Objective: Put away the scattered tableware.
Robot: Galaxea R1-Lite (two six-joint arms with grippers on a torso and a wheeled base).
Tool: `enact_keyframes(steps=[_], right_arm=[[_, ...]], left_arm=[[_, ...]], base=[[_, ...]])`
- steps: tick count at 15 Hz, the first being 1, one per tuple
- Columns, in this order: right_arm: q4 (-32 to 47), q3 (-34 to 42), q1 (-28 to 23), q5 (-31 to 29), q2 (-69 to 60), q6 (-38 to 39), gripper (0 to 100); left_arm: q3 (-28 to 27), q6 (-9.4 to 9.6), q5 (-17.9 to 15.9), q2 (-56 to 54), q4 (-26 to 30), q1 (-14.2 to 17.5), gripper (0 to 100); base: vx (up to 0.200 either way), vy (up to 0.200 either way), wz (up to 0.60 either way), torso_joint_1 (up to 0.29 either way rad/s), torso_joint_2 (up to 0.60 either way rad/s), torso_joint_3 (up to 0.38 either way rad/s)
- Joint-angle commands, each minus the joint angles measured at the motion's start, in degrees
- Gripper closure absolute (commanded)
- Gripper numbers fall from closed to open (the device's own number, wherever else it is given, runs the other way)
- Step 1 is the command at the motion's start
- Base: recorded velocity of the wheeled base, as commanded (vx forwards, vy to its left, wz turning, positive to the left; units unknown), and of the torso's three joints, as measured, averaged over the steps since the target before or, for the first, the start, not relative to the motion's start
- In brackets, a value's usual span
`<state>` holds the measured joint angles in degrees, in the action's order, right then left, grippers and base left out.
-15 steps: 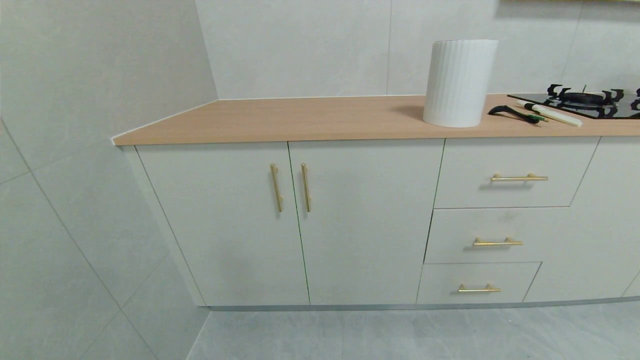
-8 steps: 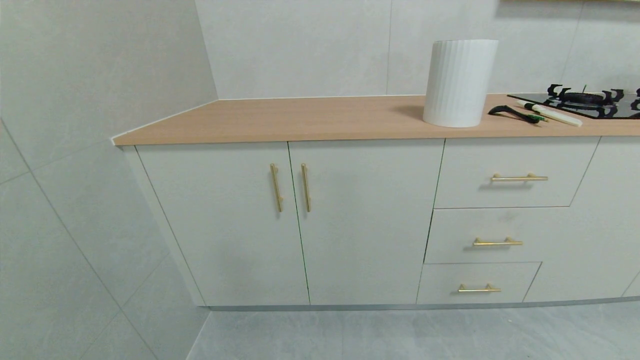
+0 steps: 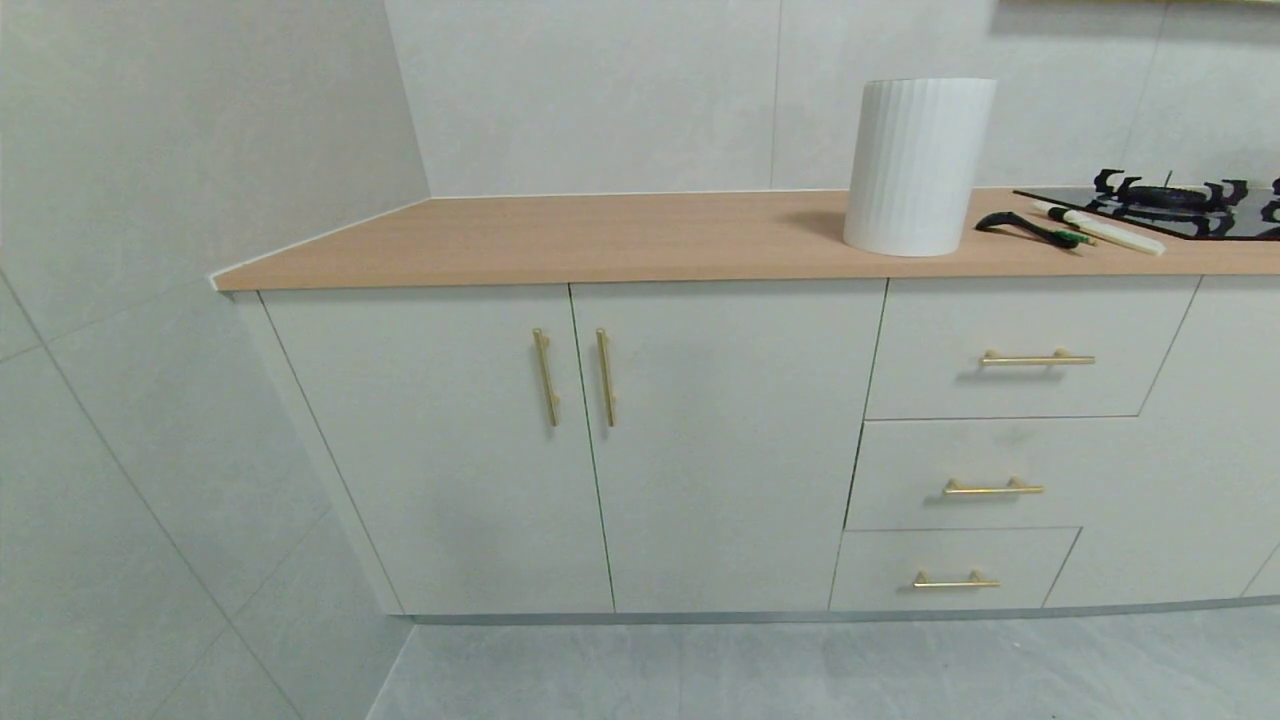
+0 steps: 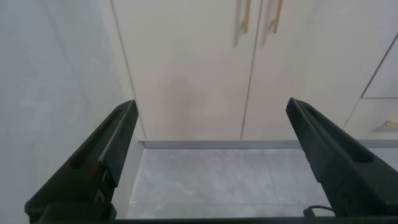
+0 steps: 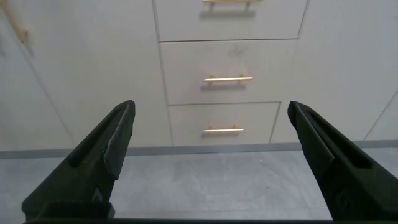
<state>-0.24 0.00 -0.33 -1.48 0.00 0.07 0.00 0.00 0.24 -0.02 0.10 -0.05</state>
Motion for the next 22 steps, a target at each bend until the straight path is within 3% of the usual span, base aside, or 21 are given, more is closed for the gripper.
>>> enact_keyframes(steps=[1, 13, 20, 22], right_arm=[[-0.02, 0.00, 0.07, -0.02, 0.18, 0.01, 0], [-0.02, 0.00, 0.07, -0.02, 0.09, 0.01, 0], [-0.02, 0.00, 0.07, -0.02, 0.09, 0.01, 0], [-0.02, 0.00, 0.07, -0.02, 0.18, 0.01, 0]], left_arm=[[0.00, 0.00, 0.02, 0.02, -0.01, 0.05, 0], [0.00, -0.09, 0.02, 0.02, -0.01, 0.05, 0], [0.00, -0.09, 0.02, 0.02, -0.01, 0.05, 0], [0.00, -0.09, 0.02, 0.02, -0.01, 0.05, 0]], base=[[0.000, -0.200, 0.00, 0.002, 0.00, 0.007], [0.000, -0.200, 0.00, 0.002, 0.00, 0.002], [0.000, 0.000, 0.00, 0.000, 0.00, 0.000], [0.200, 0.000, 0.00, 0.005, 0.00, 0.002]])
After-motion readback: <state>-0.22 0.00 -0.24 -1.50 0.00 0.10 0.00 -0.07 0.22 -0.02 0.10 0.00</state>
